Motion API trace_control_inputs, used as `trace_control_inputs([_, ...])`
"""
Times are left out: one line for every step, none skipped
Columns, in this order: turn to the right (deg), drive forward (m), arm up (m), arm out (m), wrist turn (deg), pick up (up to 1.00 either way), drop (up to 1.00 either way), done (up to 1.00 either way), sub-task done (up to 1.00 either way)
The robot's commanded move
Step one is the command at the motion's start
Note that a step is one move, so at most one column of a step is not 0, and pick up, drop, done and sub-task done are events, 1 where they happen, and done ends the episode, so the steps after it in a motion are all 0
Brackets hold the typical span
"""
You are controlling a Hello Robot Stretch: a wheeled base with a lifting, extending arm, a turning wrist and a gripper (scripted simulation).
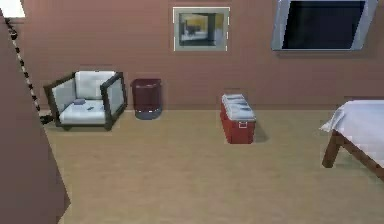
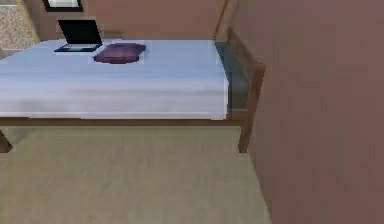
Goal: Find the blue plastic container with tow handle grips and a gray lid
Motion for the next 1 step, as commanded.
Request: trace_control_inputs([27.0, 0.0, 0.0, 0.0, 0.0, 0.0, 0.0, 0.0, 0.0])
